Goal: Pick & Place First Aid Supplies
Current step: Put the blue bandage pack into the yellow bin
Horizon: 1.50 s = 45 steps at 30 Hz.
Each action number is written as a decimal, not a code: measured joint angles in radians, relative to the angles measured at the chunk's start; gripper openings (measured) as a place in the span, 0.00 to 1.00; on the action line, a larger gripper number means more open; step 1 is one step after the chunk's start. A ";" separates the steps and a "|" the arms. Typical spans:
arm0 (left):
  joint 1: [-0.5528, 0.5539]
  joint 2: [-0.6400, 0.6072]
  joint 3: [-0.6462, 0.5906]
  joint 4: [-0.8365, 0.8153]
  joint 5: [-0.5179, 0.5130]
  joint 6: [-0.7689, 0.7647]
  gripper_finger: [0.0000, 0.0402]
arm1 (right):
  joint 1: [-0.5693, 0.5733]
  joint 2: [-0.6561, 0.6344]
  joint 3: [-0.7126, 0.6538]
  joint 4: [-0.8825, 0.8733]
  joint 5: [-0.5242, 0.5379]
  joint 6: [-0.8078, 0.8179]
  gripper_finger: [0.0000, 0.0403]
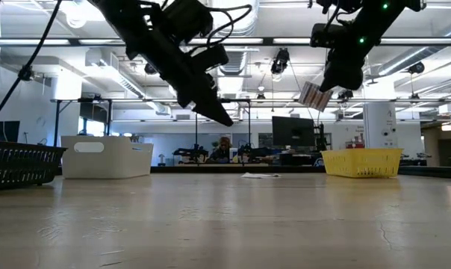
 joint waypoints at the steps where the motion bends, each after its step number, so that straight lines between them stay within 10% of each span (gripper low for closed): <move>1: 0.000 -0.009 0.000 -0.017 0.000 -0.004 0.00 | -0.005 0.000 0.000 -0.005 0.000 0.000 0.02; 22: 0.006 -0.315 -0.026 -0.114 -0.001 -0.080 0.00 | -0.036 -0.235 -0.002 -0.070 0.055 0.001 0.02; 36: 0.007 -0.316 -0.305 0.441 0.115 -0.124 0.00 | -0.044 -0.376 -0.069 -0.096 0.039 0.266 0.02; 45: 0.006 -0.316 -0.407 0.536 0.132 -0.165 0.00 | -0.115 -0.377 -0.083 -0.151 -0.175 0.458 0.02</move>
